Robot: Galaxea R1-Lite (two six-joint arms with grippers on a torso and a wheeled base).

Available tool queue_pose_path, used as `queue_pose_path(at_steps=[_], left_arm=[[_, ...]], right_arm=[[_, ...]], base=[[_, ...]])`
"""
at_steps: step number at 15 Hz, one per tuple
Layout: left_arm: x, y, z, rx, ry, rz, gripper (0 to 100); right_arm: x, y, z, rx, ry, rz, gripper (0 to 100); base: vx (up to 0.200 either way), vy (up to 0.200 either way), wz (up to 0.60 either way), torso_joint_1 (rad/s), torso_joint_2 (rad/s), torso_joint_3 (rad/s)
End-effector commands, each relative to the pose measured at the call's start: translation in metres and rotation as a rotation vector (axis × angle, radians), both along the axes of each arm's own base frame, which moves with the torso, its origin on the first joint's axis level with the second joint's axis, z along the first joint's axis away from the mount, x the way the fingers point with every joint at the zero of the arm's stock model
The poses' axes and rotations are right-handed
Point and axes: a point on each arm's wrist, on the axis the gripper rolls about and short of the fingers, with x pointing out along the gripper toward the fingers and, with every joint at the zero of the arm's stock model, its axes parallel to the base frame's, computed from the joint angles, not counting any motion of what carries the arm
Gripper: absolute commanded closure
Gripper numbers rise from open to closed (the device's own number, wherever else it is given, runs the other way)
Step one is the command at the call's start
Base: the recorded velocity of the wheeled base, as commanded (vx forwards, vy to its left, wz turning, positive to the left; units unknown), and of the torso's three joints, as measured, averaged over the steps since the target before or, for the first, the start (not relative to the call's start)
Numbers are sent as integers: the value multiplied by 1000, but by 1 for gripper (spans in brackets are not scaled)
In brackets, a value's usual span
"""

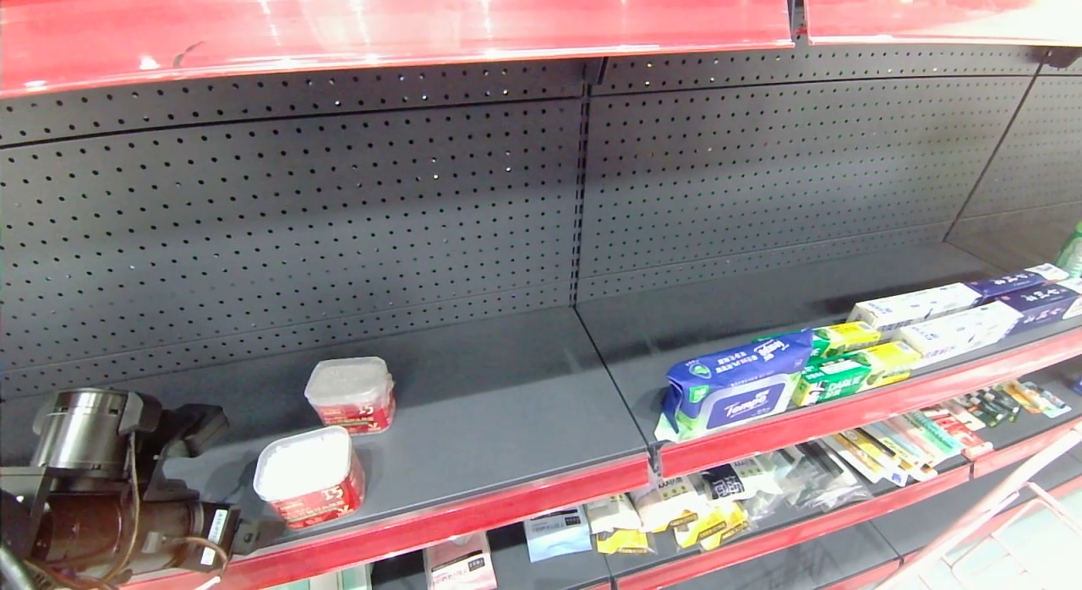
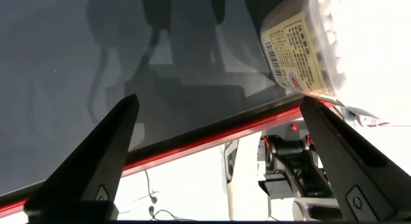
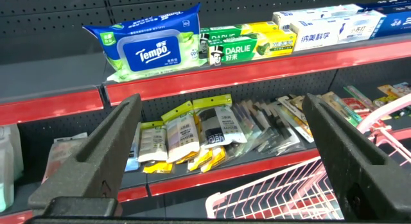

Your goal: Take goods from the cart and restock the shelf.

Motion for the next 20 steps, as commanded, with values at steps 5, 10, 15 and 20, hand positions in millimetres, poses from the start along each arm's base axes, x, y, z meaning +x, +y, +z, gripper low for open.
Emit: queue_pose_path(at_steps=[5, 10, 15, 20], left_arm=[[2, 1, -1, -1, 6, 2, 0], [6, 1, -2, -1, 5, 2, 0], [-1, 6, 2, 19, -10, 14, 0], [-7, 41, 11, 112, -55, 56, 0]], right_arm=[[0, 0, 0, 0, 1, 1, 0], [0, 0, 0, 0, 1, 1, 0], [0, 0, 0, 0, 1, 1, 0], [0, 0, 0, 0, 1, 1, 0]], base=[[0, 0, 0, 0, 0, 0], [0, 0, 0, 0, 0, 0], [0, 0, 0, 0, 0, 0], [0, 0, 0, 0, 0, 0]])
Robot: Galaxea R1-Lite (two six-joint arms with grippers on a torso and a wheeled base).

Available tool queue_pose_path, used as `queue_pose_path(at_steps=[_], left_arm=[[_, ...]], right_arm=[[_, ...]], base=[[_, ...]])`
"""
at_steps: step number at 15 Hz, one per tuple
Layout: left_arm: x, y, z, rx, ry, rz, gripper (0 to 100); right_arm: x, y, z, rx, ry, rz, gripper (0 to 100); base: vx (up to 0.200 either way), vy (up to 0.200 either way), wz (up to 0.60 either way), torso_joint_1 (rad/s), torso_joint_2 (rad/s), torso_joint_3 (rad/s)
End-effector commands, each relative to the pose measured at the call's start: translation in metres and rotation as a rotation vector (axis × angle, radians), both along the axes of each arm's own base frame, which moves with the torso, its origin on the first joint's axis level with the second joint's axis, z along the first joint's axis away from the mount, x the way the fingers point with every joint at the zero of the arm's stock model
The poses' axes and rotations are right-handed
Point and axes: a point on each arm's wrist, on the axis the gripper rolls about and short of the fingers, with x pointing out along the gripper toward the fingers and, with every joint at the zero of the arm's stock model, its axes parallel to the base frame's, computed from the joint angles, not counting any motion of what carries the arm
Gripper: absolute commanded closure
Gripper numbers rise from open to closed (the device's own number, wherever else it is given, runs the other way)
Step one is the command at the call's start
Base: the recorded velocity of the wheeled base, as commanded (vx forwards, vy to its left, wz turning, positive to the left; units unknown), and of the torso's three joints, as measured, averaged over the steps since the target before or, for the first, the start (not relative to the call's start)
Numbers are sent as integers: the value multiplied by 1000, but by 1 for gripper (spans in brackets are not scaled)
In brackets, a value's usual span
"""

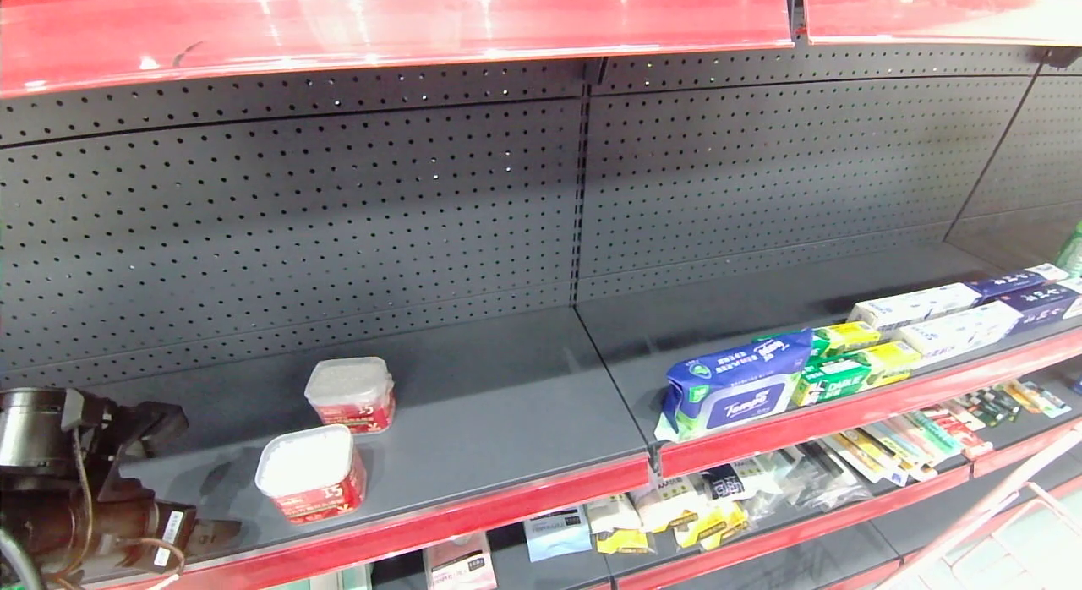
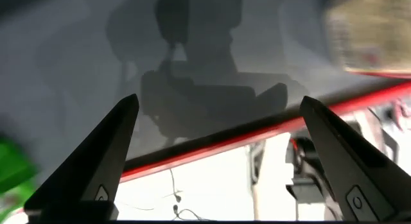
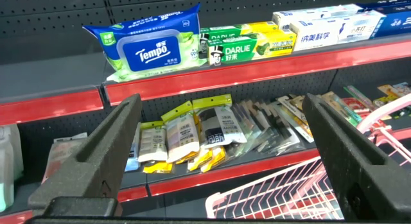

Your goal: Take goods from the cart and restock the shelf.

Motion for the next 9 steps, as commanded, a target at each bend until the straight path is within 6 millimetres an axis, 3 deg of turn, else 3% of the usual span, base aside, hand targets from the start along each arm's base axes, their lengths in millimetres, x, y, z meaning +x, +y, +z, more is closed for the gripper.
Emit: queue_pose_path(at_steps=[1, 9], left_arm=[[1, 12, 6, 2, -35, 49, 0], [13, 8, -6, -62, -22, 16, 0]], right_arm=[[0, 0, 0, 0, 1, 1, 0], [0, 0, 0, 0, 1, 1, 0]], base=[[0, 0, 0, 0, 0, 0], [0, 0, 0, 0, 0, 0]])
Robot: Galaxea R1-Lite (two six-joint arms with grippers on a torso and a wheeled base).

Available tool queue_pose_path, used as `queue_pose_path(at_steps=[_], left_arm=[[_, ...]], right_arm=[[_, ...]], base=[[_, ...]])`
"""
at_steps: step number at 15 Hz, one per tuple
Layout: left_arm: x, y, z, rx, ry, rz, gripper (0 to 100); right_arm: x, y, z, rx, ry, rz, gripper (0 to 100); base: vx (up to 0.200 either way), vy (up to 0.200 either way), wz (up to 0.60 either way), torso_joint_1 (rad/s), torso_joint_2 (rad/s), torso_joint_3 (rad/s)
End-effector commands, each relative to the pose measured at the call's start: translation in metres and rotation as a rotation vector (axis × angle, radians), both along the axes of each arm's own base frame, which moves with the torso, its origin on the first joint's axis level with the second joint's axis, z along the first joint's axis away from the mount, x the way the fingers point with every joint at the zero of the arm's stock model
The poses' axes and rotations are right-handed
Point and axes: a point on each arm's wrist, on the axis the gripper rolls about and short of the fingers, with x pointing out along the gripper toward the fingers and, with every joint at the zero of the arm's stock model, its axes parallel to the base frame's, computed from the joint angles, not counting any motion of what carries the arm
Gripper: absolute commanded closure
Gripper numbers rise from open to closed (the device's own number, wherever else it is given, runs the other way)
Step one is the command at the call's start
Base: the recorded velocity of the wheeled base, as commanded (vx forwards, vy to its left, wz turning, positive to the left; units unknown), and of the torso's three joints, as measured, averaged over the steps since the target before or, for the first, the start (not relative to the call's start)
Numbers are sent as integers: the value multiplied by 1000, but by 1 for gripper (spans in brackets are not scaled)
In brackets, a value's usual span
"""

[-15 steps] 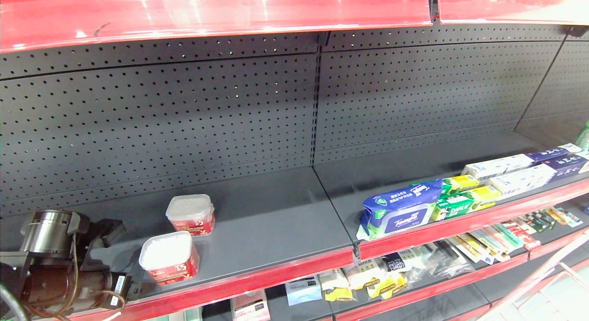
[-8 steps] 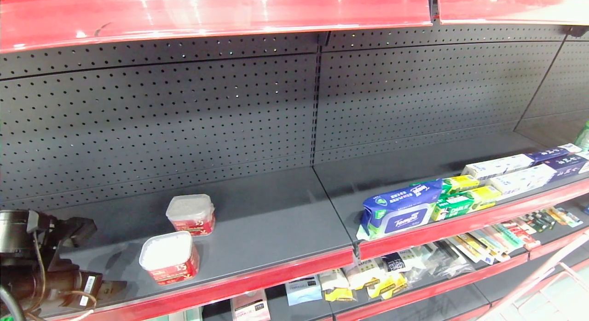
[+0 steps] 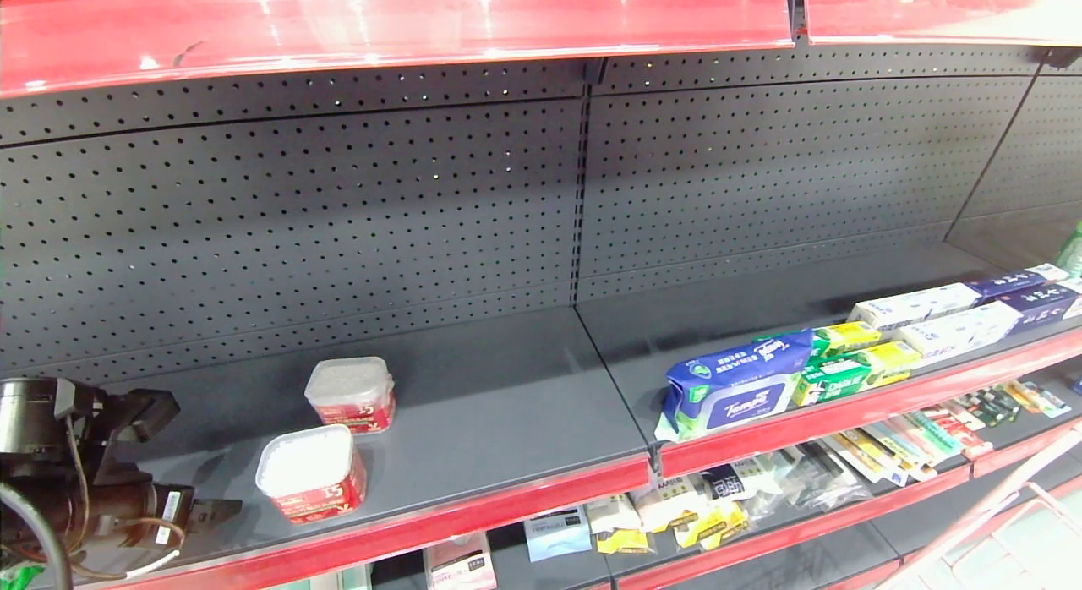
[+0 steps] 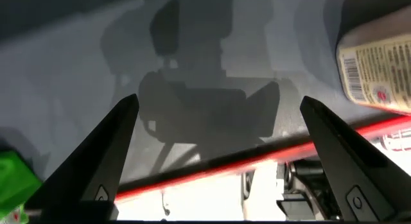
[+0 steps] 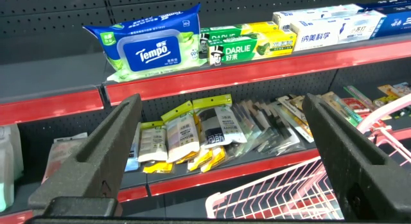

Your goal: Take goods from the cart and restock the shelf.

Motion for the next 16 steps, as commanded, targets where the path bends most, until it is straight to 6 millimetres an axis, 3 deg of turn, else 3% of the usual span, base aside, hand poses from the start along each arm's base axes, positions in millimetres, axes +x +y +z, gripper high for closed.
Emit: queue_pose_path(at_steps=[1, 16], left_arm=[[4, 0, -5, -3, 7, -5, 0], [17, -15, -8, -8, -47, -61, 0]], right_arm=[[0, 0, 0, 0, 1, 1, 0], [0, 0, 0, 0, 1, 1, 0]], base=[[0, 0, 0, 0, 0, 0], [0, 0, 0, 0, 0, 0]])
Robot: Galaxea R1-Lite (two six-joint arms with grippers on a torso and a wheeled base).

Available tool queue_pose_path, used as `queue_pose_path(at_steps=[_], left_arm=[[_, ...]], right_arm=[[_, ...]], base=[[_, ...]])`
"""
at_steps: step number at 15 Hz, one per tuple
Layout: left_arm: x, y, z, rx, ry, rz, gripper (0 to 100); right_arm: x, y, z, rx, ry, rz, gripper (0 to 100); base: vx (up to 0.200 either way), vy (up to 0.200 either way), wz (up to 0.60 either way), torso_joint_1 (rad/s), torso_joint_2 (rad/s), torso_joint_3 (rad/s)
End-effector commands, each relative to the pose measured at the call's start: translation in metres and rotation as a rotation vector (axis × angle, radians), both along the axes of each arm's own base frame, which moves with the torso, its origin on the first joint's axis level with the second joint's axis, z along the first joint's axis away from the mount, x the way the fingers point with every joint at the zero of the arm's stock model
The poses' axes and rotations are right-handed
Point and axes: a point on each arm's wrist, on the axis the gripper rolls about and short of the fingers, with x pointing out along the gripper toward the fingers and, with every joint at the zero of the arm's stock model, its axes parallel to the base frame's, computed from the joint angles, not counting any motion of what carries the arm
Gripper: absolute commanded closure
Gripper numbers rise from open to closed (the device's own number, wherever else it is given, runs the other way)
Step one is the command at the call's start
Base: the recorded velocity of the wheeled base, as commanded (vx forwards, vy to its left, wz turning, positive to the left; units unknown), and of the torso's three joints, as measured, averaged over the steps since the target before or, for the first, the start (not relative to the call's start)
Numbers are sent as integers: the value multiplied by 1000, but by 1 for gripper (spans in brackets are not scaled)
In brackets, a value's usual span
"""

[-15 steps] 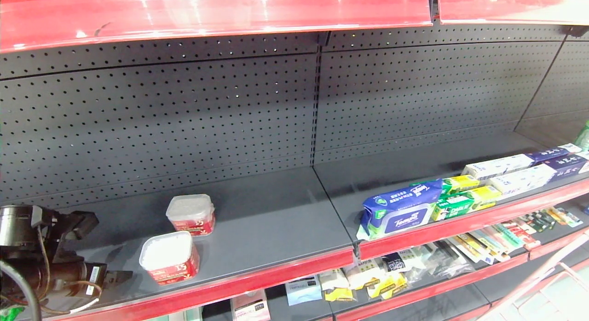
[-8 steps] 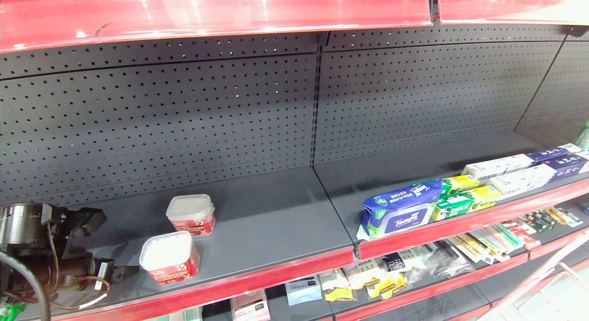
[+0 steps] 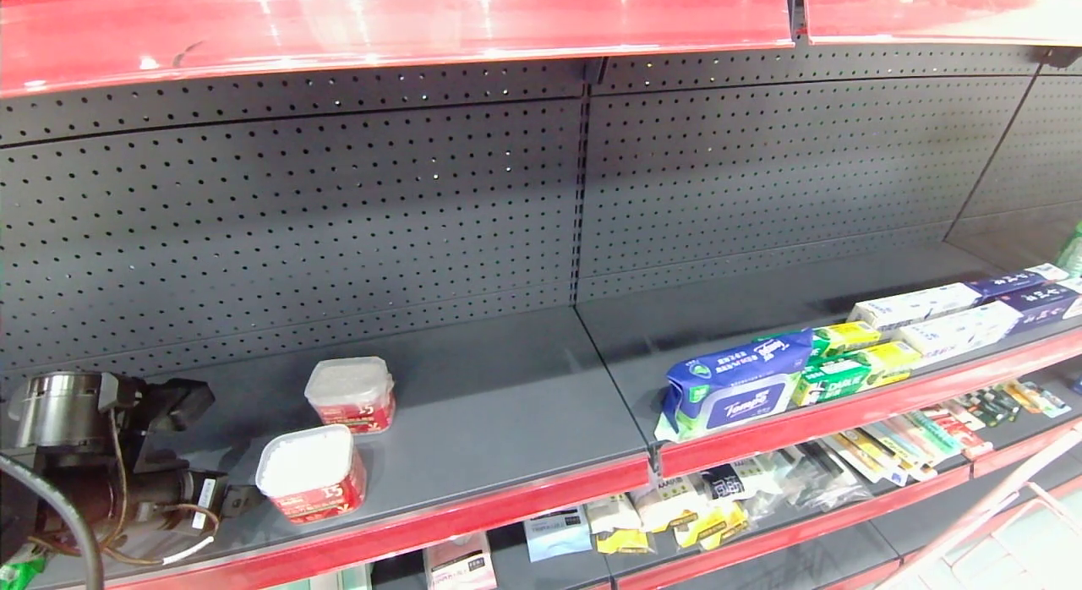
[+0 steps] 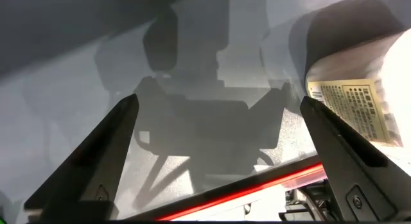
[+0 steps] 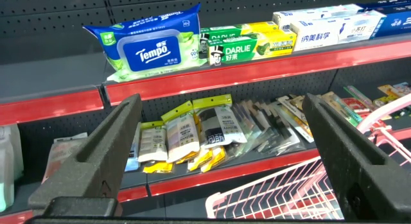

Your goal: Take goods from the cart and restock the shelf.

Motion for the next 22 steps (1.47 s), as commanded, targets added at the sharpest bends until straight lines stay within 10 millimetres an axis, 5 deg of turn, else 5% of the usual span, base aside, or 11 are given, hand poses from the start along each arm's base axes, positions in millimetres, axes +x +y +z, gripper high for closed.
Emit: queue_pose_path(at_steps=[1, 22], left_arm=[[0, -1, 0, 0, -1, -4, 0], [7, -10, -2, -1, 3, -49, 0]], right_arm=[[0, 0, 0, 0, 1, 1, 0], [0, 0, 0, 0, 1, 1, 0]], base=[[0, 0, 0, 0, 0, 0], [0, 0, 0, 0, 0, 0]])
